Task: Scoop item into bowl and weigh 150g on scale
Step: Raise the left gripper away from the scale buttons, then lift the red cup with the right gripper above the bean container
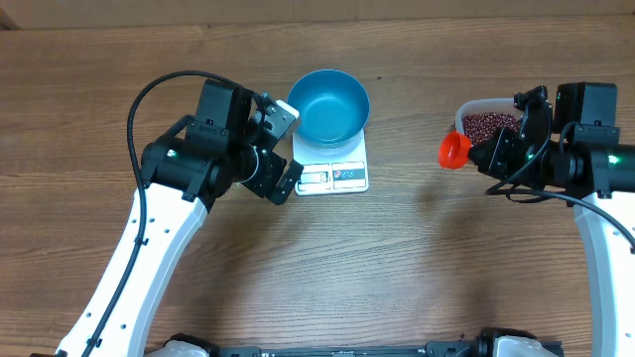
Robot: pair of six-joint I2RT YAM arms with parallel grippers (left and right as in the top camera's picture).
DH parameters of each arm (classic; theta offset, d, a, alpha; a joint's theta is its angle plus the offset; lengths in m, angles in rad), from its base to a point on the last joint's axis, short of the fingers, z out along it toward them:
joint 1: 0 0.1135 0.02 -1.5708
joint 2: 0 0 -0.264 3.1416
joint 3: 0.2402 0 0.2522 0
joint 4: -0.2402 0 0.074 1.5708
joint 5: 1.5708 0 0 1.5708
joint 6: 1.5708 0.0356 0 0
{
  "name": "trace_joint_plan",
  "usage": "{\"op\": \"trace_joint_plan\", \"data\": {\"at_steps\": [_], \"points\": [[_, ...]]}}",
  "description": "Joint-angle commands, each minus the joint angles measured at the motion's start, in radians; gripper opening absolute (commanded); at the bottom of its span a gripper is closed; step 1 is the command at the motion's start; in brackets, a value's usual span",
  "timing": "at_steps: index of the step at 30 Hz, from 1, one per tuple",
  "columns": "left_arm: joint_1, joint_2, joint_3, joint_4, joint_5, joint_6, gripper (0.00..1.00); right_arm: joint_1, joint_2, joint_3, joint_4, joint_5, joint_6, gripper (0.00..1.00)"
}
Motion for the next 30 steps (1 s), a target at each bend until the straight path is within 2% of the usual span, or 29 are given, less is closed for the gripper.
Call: {"op": "trace_joint_plan", "data": {"at_steps": [1,11,22,25,30], "points": [[0.005,-0.013,0.023,0.005,0.066,0.074,0.99,-0.004,-0.011,0.035,0.006,0.003,-0.005,0.04],[0.005,-0.013,0.022,0.005,0.058,0.016,1.00,-0.004,-0.011,0.035,0.006,0.003,-0.005,0.04],[0.005,-0.013,0.023,0.005,0.063,0.014,1.00,-0.004,-0.011,0.035,-0.002,0.003,-0.006,0.04],[0.005,-0.013,0.022,0.005,0.063,0.014,1.00,-0.004,-0.011,0.037,-0.002,0.004,-0.043,0.04],[0.005,-0.013,0.022,0.005,0.063,0.014,1.00,-0.004,0.015,0.144,-0.024,0.079,-0.057,0.04]]}}
